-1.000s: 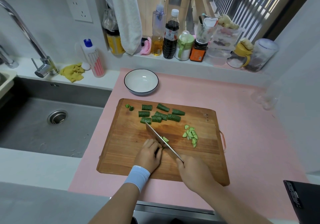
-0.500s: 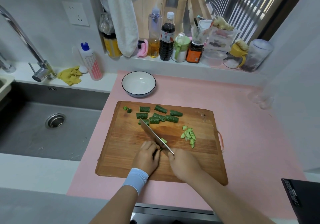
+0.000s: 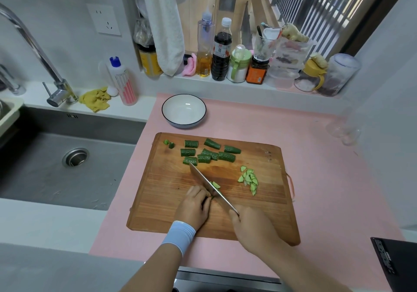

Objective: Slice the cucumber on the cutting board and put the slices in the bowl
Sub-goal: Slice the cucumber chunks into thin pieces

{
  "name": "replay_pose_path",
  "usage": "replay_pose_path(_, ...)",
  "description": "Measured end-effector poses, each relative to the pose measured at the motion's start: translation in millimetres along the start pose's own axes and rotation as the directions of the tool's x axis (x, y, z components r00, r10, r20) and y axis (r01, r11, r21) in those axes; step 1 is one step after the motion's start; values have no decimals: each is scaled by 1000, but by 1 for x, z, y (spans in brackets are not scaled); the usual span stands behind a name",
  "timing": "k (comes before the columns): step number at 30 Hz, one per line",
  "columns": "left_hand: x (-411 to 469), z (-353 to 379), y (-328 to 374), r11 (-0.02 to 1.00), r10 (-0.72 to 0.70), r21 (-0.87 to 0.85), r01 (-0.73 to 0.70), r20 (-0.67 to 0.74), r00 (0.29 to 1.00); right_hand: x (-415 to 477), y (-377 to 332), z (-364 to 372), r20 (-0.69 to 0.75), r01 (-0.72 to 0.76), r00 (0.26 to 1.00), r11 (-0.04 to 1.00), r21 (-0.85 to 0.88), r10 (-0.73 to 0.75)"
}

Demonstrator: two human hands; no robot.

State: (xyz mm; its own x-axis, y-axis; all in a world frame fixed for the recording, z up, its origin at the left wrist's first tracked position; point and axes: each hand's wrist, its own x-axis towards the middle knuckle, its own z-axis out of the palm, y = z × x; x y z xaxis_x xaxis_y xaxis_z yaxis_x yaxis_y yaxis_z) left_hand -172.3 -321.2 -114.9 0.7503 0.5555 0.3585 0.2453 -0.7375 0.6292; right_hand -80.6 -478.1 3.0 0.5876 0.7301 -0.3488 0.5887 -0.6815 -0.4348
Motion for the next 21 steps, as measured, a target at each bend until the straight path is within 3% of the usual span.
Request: replay_pose_path(21, -2, 0, 0, 999, 27, 21, -26, -25, 999, 25, -17, 5, 51, -73, 996, 997, 6, 73)
